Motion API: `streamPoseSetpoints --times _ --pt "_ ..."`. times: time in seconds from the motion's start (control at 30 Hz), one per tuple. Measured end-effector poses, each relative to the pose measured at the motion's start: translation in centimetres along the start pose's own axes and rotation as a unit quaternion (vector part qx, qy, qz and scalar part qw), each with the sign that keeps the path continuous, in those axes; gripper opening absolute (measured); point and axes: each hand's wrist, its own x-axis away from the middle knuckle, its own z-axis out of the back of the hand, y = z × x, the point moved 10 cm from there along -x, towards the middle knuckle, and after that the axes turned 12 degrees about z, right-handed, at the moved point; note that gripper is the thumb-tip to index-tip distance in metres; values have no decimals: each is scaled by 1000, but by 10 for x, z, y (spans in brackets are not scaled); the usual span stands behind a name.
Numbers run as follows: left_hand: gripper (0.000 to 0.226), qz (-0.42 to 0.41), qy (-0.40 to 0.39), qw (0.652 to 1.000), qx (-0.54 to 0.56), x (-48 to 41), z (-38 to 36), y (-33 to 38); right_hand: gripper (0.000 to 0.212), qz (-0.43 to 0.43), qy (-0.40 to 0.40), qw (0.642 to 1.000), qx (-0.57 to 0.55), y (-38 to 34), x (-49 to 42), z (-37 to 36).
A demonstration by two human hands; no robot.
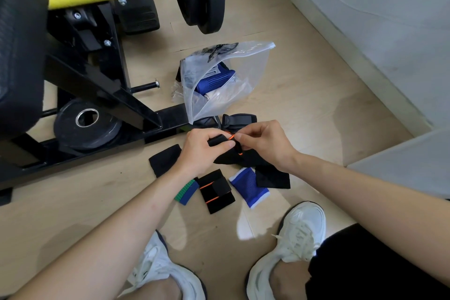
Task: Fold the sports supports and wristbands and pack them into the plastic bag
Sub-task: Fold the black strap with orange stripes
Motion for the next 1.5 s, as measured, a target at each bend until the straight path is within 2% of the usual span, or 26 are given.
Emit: streamPoseSetpoints --times 0.17,0.3,0.43,0.53,0.63,0.77,0.93,1.2,1.37,1.5 --pt "3 32 -5 999 30 -1 0 -6 13 11 -28 998 64 -2 -2 -2" --pt "9 74 8 995 65 -6 14 -27 13 -29 2 997 71 13 -9 26" --pt "13 58 18 996 69 -4 18 -25 11 -12 -41 998 35 6 -5 1" --pt "21 38 23 997 60 -1 11 -16 12 26 -15 998 55 -4 -1 -9" --pt "25 29 7 998 52 -1 6 -12 14 13 26 999 41 -4 0 0" --pt "22 19 -2 999 42 1 2 -5 5 20 19 999 37 -10 1 -1" --pt "15 -3 5 999 45 2 2 1 14 -5 -3 1000 14 -6 2 -6" --pt "4 14 14 1000 23 3 -1 -2 13 9 -34 996 77 -6 1 -7" --pt "5 29 24 999 -2 -2 8 -6 11 4 -18 990 139 1 -1 10" --pt "7 76 68 995 3 -12 43 -30 13 -35 51 983 174 17 -6 60"
